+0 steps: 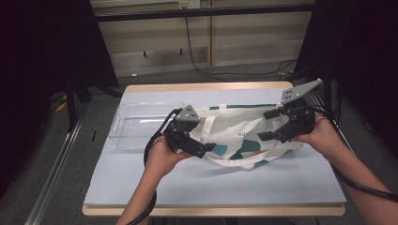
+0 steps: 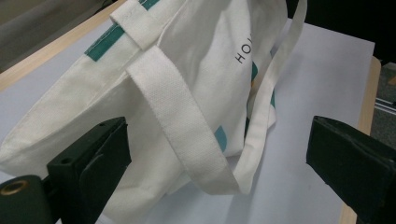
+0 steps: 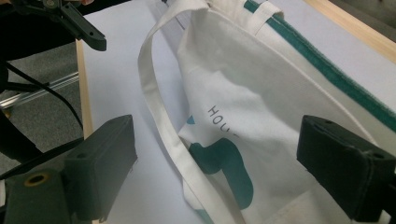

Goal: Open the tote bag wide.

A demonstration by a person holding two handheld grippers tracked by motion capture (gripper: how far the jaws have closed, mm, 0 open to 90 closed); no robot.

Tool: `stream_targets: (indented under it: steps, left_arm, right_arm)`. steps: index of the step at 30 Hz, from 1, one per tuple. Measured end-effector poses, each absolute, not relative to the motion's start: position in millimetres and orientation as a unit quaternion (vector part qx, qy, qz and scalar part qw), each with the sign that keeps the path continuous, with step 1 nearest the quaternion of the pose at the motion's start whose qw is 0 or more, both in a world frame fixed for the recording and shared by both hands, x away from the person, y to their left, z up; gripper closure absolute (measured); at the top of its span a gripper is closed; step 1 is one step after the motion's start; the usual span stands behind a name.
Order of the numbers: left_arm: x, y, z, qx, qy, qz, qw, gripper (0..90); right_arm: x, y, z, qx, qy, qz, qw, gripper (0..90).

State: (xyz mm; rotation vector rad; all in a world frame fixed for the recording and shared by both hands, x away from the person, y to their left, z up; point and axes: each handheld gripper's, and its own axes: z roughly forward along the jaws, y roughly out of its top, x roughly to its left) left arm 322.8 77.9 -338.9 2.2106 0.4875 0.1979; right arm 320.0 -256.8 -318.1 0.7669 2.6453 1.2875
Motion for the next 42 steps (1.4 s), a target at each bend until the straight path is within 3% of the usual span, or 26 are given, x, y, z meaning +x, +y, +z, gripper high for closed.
stream_targets:
  steps: [42]
  left_arm:
    - [360,47,-325,0.885,0.182,0.061,0.424,9.6]
  right_arm:
    - [366,-266,-299,0.275,0.863,0.419,0.062,11.2]
